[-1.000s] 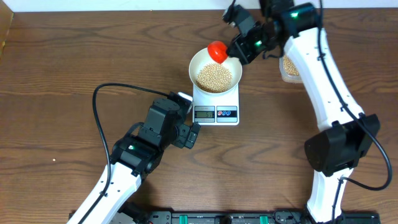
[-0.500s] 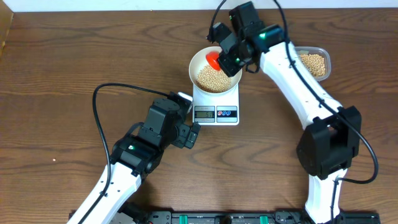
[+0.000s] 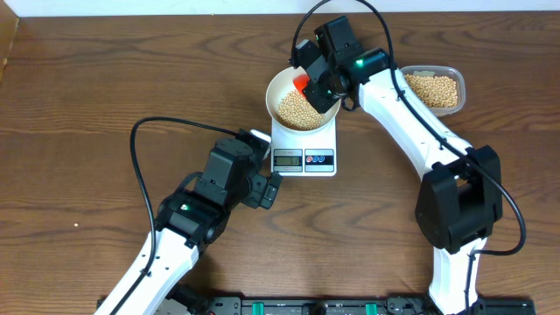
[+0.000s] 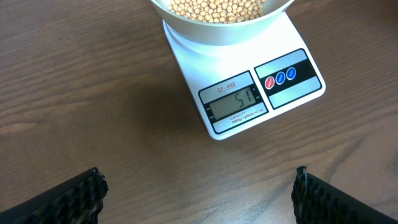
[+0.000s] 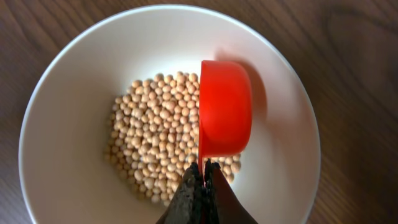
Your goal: Scoop item into bowl and weigh 50g on scale
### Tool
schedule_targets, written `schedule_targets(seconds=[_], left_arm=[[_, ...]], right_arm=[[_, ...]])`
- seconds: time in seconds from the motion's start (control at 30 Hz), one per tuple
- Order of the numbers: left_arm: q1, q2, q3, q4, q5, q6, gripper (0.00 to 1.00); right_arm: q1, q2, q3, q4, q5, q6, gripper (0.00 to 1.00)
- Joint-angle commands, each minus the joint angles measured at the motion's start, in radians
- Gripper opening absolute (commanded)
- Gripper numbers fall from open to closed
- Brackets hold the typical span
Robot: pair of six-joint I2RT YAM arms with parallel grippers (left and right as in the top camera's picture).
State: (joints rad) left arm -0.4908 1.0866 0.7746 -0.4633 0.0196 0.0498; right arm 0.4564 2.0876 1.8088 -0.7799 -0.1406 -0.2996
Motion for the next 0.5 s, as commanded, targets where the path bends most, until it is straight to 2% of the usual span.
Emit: schedule_targets(seconds=[0.0,0.47], left_arm=[[0.004,0.004,0.011,0.001,-0.005,0.006,0.97],[0.004,0.004,0.011,0.0,-0.005,0.006,0.97]], right_arm=[[0.011,0.009,-0.023,0.015,0.007,0.016,0.01],[0.023,0.01,-0.024,0.021,-0.084,0.052,0.01]])
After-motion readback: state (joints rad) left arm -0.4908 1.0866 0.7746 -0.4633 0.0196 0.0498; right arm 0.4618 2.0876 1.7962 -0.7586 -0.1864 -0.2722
